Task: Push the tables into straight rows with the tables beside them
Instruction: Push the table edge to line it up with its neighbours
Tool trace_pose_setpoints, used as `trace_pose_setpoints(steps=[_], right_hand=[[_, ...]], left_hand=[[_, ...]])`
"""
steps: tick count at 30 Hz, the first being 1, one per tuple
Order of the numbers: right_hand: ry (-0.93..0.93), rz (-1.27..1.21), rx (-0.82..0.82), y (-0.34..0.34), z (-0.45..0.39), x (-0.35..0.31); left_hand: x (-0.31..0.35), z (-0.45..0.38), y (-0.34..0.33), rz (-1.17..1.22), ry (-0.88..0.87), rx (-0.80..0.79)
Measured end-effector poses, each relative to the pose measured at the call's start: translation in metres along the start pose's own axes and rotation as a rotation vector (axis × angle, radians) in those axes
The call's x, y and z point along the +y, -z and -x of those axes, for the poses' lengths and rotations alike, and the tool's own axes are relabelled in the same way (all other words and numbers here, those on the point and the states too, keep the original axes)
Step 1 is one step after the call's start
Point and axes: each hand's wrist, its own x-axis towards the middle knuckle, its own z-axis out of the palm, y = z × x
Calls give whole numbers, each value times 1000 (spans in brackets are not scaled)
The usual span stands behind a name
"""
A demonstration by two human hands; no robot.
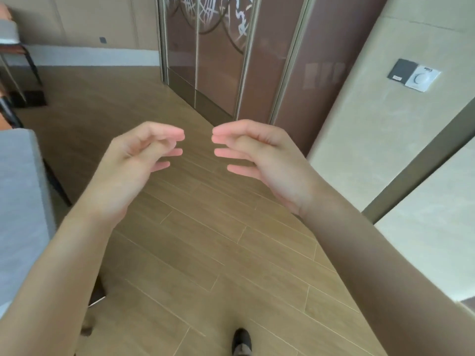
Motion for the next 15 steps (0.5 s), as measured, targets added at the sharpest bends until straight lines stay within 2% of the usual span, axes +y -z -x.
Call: trace_pose_setpoints(steps=[9,15], right_hand=[[89,-58,-192,-34,-179,30],[156,-71,-381,-61,-317,14]], left_hand=[[-75,-98,51,-78,110,209],[-79,-187,96,-168,161,392]])
